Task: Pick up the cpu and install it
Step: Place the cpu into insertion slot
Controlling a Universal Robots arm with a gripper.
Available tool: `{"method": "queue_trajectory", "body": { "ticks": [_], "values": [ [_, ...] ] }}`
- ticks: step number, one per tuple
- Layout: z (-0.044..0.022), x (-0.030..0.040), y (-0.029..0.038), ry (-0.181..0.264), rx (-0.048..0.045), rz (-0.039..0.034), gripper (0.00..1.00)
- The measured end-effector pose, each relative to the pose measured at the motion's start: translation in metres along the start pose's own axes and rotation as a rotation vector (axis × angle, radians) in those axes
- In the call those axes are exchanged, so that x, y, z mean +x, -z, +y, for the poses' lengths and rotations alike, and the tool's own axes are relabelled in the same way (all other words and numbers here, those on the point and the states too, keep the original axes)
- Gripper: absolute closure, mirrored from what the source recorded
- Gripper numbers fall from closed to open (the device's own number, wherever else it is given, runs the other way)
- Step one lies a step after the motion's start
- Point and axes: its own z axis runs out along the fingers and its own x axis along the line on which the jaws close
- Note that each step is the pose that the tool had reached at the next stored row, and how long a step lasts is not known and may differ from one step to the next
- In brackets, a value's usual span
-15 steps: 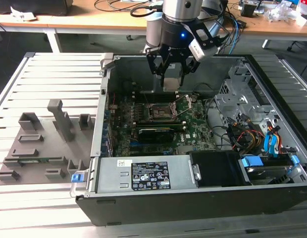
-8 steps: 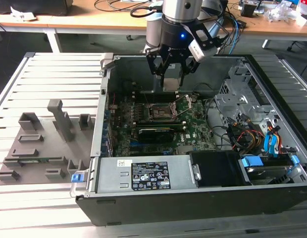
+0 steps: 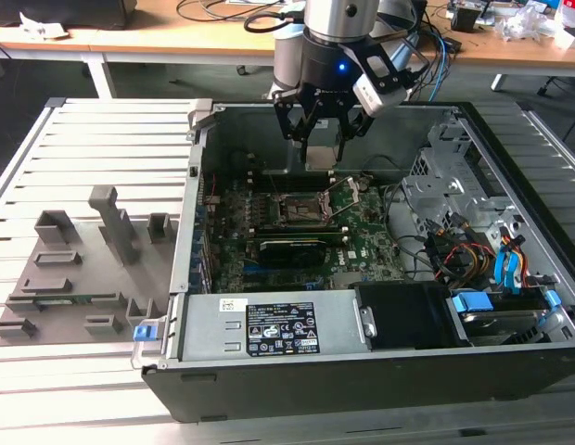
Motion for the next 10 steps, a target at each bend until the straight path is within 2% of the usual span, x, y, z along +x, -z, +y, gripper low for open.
{"method": "queue_trajectory", "body": {
  "ticks": [3,10],
  "values": [
    [0.0,0.0,-0.0001,-0.016,0.0004,0.0003,0.45],
    [0.0,0.0,-0.0001,-0.086,0.0051,0.0012,0.45]
  ]
}}
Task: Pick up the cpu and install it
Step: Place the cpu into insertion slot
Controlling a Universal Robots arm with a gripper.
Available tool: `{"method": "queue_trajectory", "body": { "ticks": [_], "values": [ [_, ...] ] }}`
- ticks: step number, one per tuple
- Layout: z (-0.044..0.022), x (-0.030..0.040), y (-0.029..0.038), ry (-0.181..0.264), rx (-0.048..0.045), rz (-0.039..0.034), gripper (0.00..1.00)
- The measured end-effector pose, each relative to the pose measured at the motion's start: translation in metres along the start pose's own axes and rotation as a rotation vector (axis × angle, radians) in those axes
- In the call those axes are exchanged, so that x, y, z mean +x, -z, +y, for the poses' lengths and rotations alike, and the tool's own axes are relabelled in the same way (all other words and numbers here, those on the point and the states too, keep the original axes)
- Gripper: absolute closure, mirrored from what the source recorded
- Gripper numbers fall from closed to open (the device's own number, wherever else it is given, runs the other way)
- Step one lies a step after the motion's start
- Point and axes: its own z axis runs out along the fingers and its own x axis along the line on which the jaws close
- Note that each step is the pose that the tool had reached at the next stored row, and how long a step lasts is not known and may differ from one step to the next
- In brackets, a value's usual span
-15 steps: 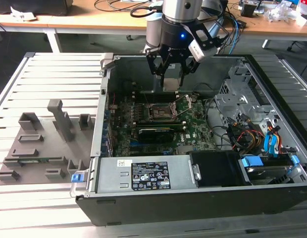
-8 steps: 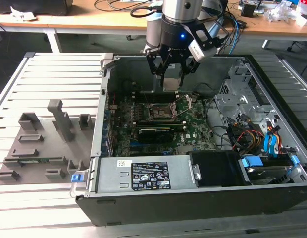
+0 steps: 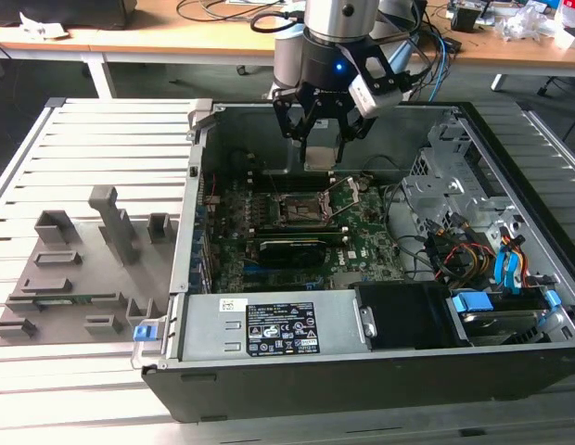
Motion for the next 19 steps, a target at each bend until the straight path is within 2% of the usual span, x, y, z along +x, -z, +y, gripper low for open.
{"method": "queue_trajectory", "body": {
  "ticks": [2,5,11,14,19],
  "values": [
    [0.0,0.0,0.0,-0.011,0.0009,0.0001,0.45],
    [0.0,0.0,-0.0001,-0.052,0.0063,0.0006,0.45],
    [0.0,0.0,-0.0002,-0.12,0.0103,0.0016,0.45],
    [0.0,0.0,-0.0002,-0.157,0.018,0.0017,0.45],
    [0.0,0.0,-0.0002,-0.194,0.0273,0.0015,0.45]
  ]
}}
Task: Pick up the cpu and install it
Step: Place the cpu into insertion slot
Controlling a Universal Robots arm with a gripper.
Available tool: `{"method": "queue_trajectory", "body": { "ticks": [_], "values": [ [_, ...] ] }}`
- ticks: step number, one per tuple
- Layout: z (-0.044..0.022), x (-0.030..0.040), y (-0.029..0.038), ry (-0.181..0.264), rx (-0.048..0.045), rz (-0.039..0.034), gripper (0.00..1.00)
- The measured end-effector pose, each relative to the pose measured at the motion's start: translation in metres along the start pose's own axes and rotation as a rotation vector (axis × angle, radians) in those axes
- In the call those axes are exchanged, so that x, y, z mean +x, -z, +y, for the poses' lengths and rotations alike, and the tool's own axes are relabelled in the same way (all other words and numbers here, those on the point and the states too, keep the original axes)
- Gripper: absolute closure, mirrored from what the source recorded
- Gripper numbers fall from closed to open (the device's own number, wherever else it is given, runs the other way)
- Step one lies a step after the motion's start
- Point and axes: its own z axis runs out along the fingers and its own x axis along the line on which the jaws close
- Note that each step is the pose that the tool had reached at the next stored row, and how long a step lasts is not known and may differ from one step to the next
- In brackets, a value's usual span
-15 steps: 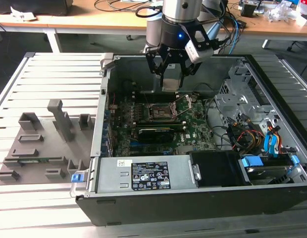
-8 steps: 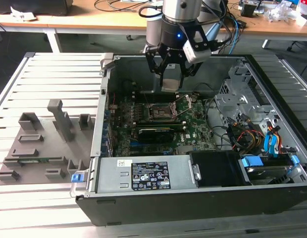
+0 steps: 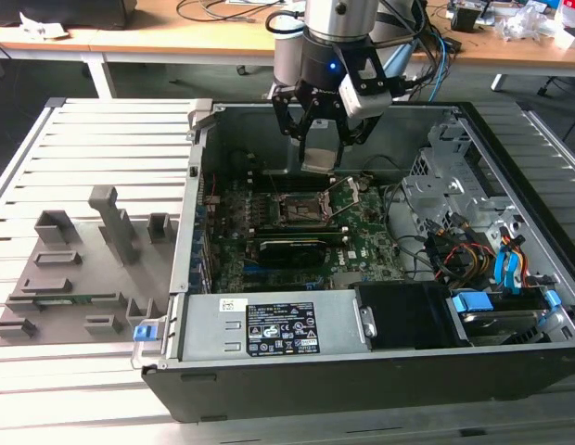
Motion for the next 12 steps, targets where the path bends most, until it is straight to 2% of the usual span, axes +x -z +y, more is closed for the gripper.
{"method": "queue_trajectory", "body": {
  "ticks": [12],
  "values": [
    [0.0,0.0,0.0,-0.096,0.0242,-0.0015,0.45]
  ]
}}
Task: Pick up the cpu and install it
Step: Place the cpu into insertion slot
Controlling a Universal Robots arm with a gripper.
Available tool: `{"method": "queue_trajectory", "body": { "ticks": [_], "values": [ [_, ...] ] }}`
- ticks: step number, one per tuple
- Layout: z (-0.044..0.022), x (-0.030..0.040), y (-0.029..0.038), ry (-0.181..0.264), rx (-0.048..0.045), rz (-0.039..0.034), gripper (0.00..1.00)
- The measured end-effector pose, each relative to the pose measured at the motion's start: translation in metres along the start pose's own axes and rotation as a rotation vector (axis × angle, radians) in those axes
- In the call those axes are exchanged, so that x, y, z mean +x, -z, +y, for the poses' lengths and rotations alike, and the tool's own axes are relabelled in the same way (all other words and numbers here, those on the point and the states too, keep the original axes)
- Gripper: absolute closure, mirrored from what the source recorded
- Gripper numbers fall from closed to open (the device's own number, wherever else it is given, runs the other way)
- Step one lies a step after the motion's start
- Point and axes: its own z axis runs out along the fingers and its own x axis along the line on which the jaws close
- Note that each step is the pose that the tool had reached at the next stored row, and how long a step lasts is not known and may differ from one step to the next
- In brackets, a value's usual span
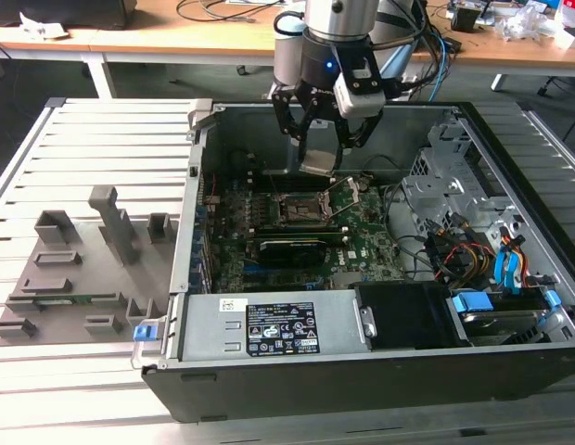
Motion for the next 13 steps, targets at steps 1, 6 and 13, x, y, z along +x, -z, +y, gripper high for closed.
{"method": "queue_trajectory", "body": {
  "ticks": [1,6,13],
  "values": [
    [0.0,0.0,0.0,-0.014,0.0028,0.0,0.45],
    [0.0,0.0,0.0,-0.082,0.0117,0.0018,0.45],
    [0.0,0.0,-0.0001,-0.169,0.0213,0.0048,0.45]
  ]
}}
